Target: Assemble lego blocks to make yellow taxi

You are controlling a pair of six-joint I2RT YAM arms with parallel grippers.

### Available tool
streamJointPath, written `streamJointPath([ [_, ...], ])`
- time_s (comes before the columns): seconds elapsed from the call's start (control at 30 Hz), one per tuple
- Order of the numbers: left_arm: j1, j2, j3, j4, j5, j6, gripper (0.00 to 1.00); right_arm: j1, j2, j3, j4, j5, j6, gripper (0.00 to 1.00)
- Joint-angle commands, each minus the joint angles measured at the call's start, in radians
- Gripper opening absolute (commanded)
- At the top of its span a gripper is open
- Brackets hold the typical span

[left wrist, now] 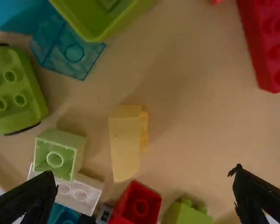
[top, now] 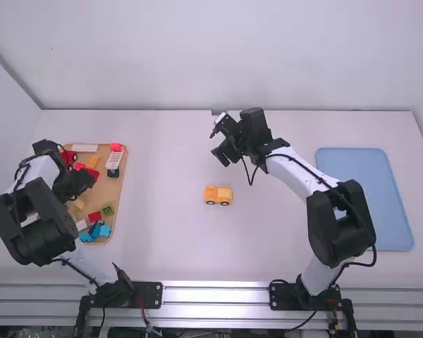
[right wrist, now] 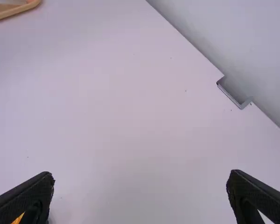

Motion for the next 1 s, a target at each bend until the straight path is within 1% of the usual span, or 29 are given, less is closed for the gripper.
streamJointPath([
  [0.0,0.002,0.009,-0.034,0.011,0.003,0.024,0.94,0.002,-0.018,0.01,-0.001,0.001,0.003,0.99],
  [0.03,0.002,0.011,-0.05,0.034,0.008,0.024,0.9,0.002,-0.018,0.01,-0.001,0.0,0.004,0.99],
  [0.07,0.002,0.016,-0.059,0.05,0.012,0.025,0.88,0.005,-0.018,0.01,-0.002,0.001,0.004,0.99],
  [0.23,0.002,0.053,-0.069,0.06,0.011,-0.003,0.89,0.003,-0.018,0.01,-0.001,-0.006,0.004,0.99],
  [0.33,0.006,0.057,-0.07,0.091,0.012,-0.007,0.87,0.003,-0.018,0.01,-0.001,-0.006,0.004,0.99],
  [0.47,0.002,0.064,-0.084,0.139,0.059,-0.008,0.73,0.003,-0.018,0.01,-0.005,-0.006,0.003,0.99],
  [0.63,0.01,0.074,-0.09,0.139,0.022,-0.04,0.74,0.003,-0.018,0.01,-0.013,-0.006,0.003,0.99],
  [0.8,0.011,0.105,-0.09,0.161,0.038,-0.039,0.73,0.003,-0.018,0.01,-0.012,-0.005,0.003,0.99],
  [0.87,0.011,0.133,-0.09,0.18,0.061,-0.036,0.71,0.003,-0.018,0.01,-0.011,-0.006,0.003,0.99],
  [0.97,0.011,0.15,-0.09,0.183,0.054,-0.037,0.65,0.003,-0.018,0.01,-0.012,-0.003,0.003,0.99],
])
